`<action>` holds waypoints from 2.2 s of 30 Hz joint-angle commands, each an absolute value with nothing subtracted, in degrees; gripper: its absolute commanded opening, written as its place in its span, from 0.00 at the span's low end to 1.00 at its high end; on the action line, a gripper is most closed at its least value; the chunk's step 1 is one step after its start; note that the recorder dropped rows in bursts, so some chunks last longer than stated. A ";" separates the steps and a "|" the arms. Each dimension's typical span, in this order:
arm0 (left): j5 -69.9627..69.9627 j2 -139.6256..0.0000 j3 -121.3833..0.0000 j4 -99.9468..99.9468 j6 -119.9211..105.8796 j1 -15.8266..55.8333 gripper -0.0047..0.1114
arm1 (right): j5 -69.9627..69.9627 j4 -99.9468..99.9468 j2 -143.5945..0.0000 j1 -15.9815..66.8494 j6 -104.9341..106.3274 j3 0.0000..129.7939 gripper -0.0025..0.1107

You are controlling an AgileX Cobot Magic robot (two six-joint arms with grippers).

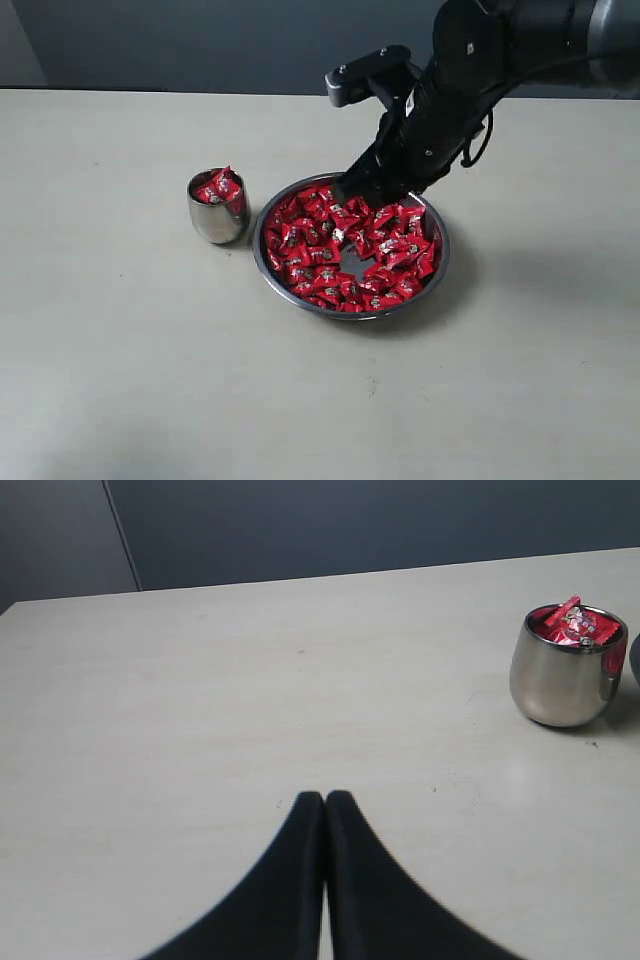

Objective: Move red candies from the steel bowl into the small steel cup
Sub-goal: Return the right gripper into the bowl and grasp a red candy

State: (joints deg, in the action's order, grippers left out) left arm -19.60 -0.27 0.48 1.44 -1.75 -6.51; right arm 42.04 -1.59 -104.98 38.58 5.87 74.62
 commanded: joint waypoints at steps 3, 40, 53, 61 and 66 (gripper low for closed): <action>-19.23 0.00 0.00 1.55 -1.68 -6.20 0.04 | 37.20 -2.05 -107.51 38.27 5.78 73.34 0.36; -19.23 0.00 0.00 1.55 -1.68 -6.20 0.04 | 33.39 -4.41 -120.53 38.27 5.93 78.13 0.36; -19.23 0.00 0.00 1.55 -1.68 -6.20 0.04 | 32.08 -7.08 -121.00 38.27 5.93 78.13 0.36; -19.23 0.00 0.00 1.55 -1.68 -6.20 0.04 | 32.39 -4.42 -122.43 38.27 5.93 78.13 0.21; -19.23 0.00 0.00 1.55 -1.68 -6.20 0.04 | 35.35 -4.55 -119.44 38.27 5.76 78.13 0.04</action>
